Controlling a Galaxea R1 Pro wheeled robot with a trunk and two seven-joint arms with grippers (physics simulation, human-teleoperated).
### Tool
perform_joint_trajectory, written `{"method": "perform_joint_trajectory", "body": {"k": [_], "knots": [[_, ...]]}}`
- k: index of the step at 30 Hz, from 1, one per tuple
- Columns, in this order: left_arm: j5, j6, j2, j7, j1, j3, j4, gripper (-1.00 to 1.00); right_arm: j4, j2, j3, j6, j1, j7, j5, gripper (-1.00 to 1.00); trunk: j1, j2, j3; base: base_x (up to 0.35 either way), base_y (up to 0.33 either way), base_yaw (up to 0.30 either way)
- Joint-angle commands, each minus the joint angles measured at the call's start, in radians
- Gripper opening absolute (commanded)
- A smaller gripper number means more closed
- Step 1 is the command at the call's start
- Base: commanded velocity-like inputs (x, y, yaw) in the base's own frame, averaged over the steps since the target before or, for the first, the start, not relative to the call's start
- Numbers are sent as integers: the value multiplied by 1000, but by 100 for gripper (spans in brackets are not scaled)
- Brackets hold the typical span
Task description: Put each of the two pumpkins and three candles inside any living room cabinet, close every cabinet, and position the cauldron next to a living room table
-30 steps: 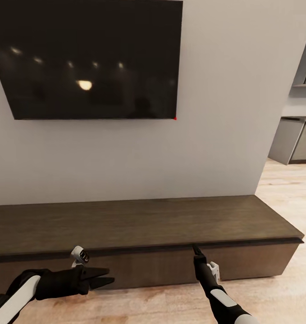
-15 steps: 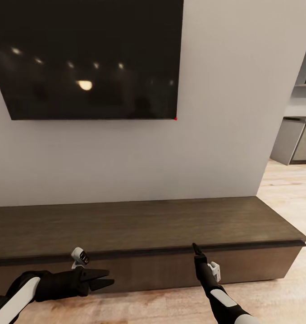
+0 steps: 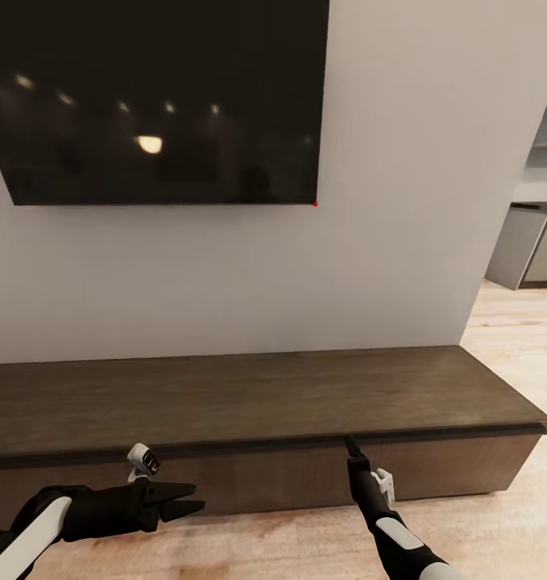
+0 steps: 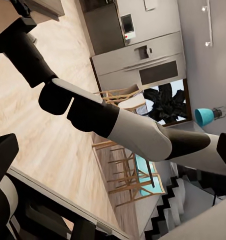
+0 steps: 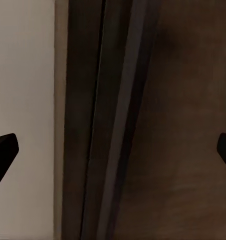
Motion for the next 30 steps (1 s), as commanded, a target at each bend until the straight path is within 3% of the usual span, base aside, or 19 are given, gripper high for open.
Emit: {"method": "perform_joint_trajectory", "body": {"k": [1,16,27,30], "knots": [[3,4,1,-2,-1,-2,0,100,1,0,9,-7,-1,5,-6,100,0,0,-1,0,0,0],[3,4,1,-2,-1,-2,0,100,-3,0,35,-4,-1,74,-5,100,0,0,-1,0,0,0],[3,4,1,-2,-1,-2,0,100,-1,0,37,-4,-1,79,-5,100,5,-3,-44,0,0,0],[3,4,1,-2,-1,-2,0,100,-1,0,37,-4,-1,79,-5,100,5,-3,-44,0,0,0]]}}
